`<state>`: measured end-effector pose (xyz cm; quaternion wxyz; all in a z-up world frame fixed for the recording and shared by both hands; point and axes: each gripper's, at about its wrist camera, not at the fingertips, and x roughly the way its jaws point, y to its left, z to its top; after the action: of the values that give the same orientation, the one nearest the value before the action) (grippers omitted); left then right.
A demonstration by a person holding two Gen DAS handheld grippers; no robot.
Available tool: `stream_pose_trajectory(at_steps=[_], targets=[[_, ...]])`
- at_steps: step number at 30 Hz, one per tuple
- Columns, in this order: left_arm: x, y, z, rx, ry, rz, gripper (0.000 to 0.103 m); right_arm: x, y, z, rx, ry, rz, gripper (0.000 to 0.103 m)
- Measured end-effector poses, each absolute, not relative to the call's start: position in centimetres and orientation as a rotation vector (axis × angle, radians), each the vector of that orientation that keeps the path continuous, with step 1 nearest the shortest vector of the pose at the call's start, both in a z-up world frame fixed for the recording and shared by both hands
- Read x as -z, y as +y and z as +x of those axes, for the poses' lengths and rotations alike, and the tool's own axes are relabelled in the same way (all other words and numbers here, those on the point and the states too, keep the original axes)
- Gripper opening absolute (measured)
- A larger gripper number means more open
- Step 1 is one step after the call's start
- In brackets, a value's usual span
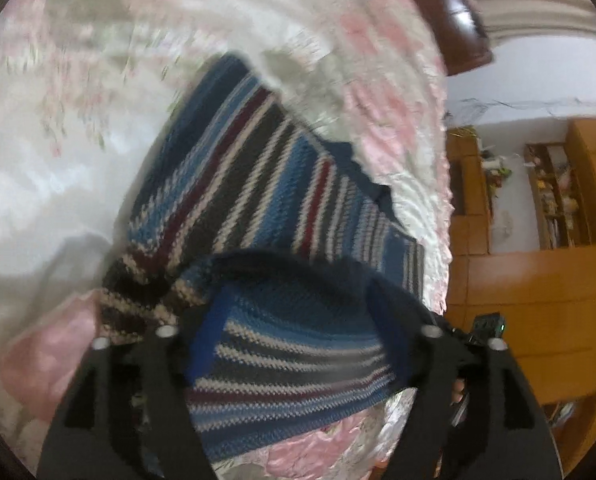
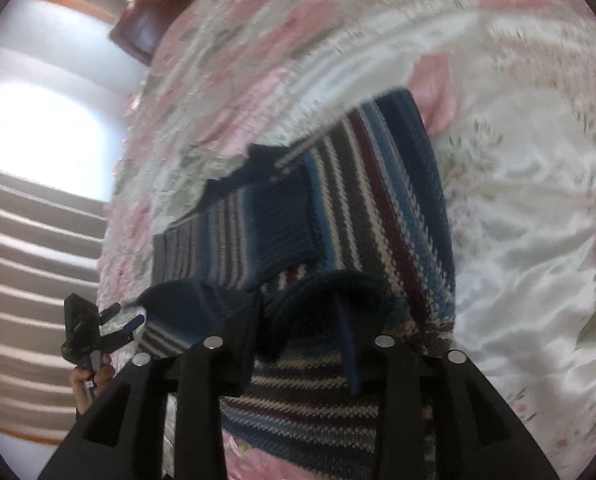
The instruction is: Fold small clothes
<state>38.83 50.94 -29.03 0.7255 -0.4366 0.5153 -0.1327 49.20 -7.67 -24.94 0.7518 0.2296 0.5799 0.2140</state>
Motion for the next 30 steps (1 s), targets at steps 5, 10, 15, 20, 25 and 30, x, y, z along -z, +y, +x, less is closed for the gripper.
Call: stream_pose_trajectory(at_steps=[5,10,15,20,25,30], targets=[[27.1,52.4,38.0,0.297,1.095,-0.883,0.079,22.6,-8.7,49.9,-0.52,1.218,0.462,0.061],[27.1,52.9,39.0,0.32,1.095,-0.799,0.08,23.3,-8.0,51.7,-0.545,1.265,0.365,0.053],[28.3,51.4,41.4,0.416,1.136,-0.738,0.08,25.3,-6.1,53.3,-0.608,1.33,0.297,0.044],[30.1,49.8,43.8,0.435,1.207,-0.643,0.08,27.1,-5.5,54.6,-0.595,1.351,0.279,0.044],[32.5,48.3,45.5,0.446,1.282,-0.586,0.072,28.3,-5.3,55.3,-0.59,1.369,0.279,0.043],[33.2,48.1,45.8,0.456,1.293,-0.573,0.026,28.5,-5.3,55.2,-0.601,1.375,0.267,0.043]])
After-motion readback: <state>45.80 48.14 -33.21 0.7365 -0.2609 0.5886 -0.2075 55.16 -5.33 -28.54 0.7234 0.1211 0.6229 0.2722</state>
